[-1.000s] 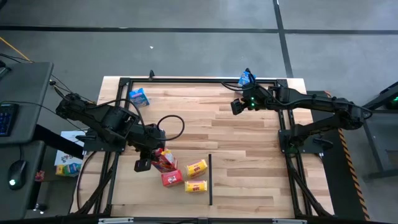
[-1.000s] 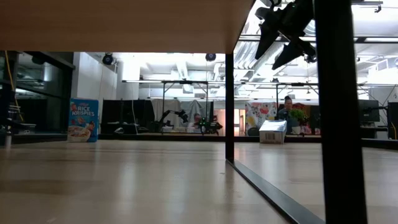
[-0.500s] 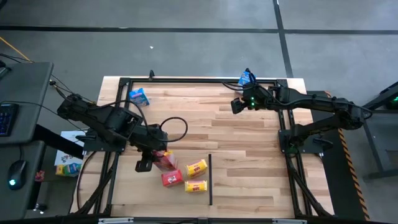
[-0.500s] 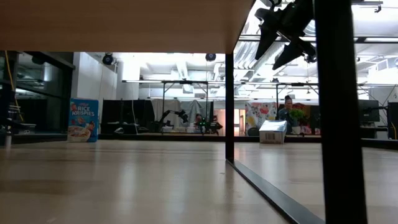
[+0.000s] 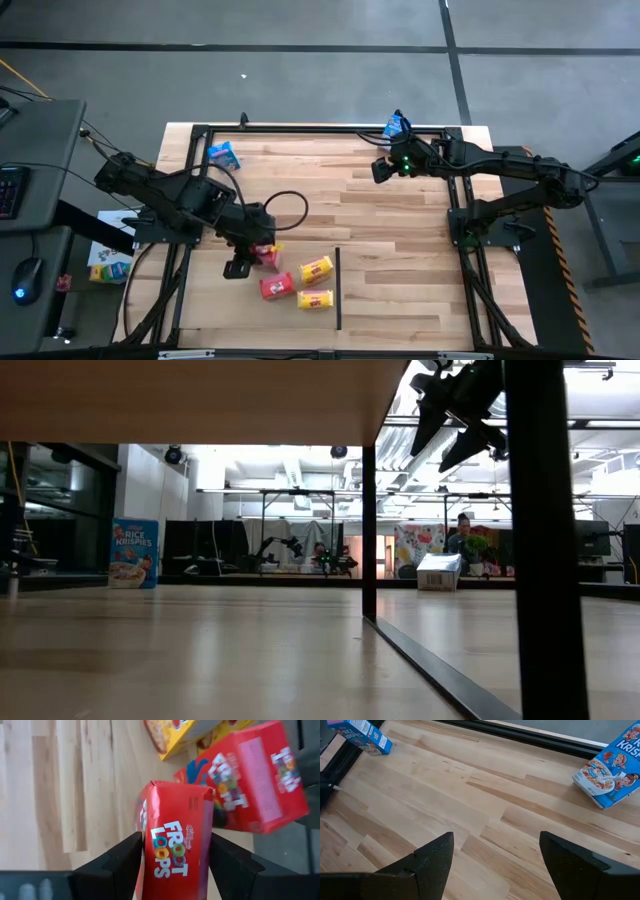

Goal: Stack cereal on shelf
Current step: Put the red cereal box on the shelf aligned with the red cereal box

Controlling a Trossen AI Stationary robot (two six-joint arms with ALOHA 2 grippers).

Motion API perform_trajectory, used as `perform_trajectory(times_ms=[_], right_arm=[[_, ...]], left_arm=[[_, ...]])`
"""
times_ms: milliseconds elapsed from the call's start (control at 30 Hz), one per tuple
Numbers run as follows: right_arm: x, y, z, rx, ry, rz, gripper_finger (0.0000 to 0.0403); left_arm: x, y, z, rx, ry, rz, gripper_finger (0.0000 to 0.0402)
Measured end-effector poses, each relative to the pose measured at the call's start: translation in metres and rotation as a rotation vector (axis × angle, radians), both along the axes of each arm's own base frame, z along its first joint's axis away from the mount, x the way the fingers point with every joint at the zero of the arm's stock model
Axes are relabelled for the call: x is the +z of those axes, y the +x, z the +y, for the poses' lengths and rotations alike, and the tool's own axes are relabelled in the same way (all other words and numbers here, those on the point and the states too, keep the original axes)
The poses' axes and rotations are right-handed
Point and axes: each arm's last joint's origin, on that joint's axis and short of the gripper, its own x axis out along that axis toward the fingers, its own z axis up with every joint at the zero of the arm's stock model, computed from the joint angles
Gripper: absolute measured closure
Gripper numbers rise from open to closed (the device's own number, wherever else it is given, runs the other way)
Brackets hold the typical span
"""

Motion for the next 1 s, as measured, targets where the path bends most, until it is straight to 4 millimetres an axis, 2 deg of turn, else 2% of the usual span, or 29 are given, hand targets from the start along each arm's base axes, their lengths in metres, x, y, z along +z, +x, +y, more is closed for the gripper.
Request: perform_trajectory(times_ms=[167, 367, 533, 667, 800, 900, 967, 1000], right_arm=[[0.000, 0.000, 0.000, 0.003, -0.002, 0.002, 0.0116], [0.000, 0.000, 0.000, 0.000, 0.000, 0.000, 0.0116], [0.000, 0.000, 0.000, 0.000, 0.000, 0.000, 0.0116], [0.000, 0.000, 0.000, 0.000, 0.001, 0.000, 0.0116], [0.000, 0.000, 0.000, 0.000, 0.001, -0.001, 0.0116], [0.000, 0.000, 0.000, 0.000, 0.001, -0.001, 0.0116], [0.000, 0.000, 0.000, 0.000, 0.002, 0.001, 0.0116], [0.000, 0.000, 0.000, 0.000, 0.001, 0.001, 0.0116]], left_arm=[[0.008, -0.001, 0.002, -0.022, -0.079, -0.006, 0.0195], [0.037, -0.003, 0.005, -0.066, -0.114, -0.117, 0.0195], [0.054, -0.006, 0.017, -0.047, -0.059, -0.203, 0.0195], [0.059, -0.018, 0.032, 0.000, 0.073, -0.210, 0.0204], [0.066, -0.039, 0.050, 0.113, 0.206, -0.261, 0.0252], [0.062, -0.057, 0.062, 0.227, 0.255, -0.312, 0.0320], [0.054, -0.071, 0.068, 0.303, 0.230, -0.343, 0.0373], [0.048, -0.077, 0.071, 0.349, 0.205, -0.359, 0.0387]])
